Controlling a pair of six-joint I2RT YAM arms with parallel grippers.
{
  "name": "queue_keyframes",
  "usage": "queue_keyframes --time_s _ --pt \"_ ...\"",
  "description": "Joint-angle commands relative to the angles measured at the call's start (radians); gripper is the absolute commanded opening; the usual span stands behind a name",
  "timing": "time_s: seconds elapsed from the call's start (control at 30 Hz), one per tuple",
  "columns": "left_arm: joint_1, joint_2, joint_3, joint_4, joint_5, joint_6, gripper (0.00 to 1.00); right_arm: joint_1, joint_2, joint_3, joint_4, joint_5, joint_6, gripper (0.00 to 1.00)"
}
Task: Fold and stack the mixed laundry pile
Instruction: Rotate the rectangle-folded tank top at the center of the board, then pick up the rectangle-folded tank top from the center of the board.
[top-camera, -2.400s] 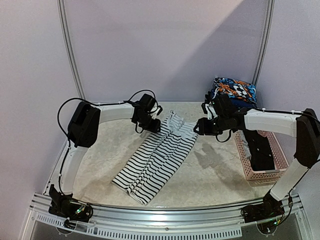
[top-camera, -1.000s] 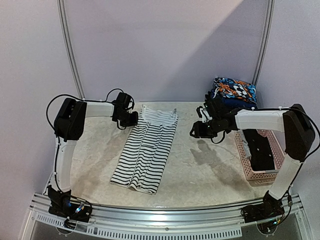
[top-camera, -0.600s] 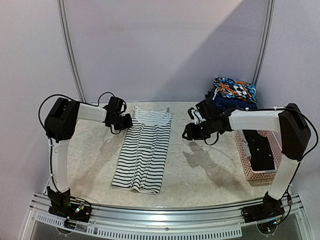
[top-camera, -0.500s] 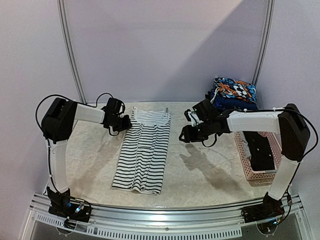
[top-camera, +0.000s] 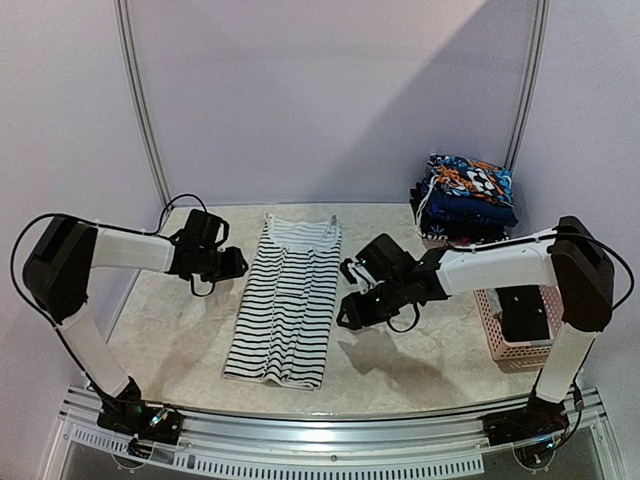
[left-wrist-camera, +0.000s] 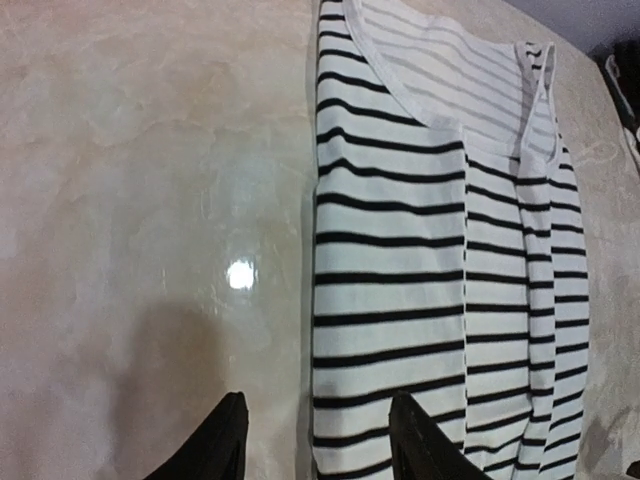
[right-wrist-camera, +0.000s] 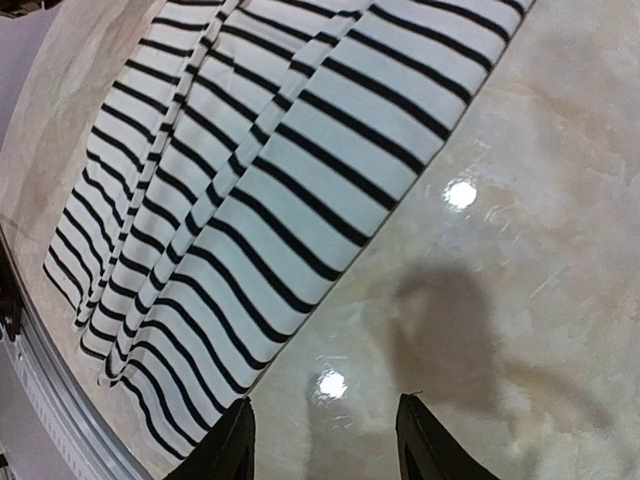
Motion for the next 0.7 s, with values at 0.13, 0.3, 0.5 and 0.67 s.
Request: queue_keyframes --time_s 0.13,0.3,0.5,0.67 --pt "-0.158 -0.237 -0.214 -0.053 -0.138 0.001 0.49 0.099 0.017 -0.034 0.011 -0.028 0.045 0.49" --pt "-0.257 -0.368 -0.304 -0.098 -0.191 -0.005 0.50 0.146 0.048 -0.069 0.080 -0.070 0.094 0.49" --pt "-0.322 -0.495 -0.370 -0.161 -0.231 -0.022 0.53 0.182 0.087 -0.125 0.149 -0.094 0.145 0.49" --pt "-0.355 -0.541 -0.394 -0.218 -0.245 -0.038 0.52 0.198 0.113 -0.123 0.164 -0.118 0.159 0.49"
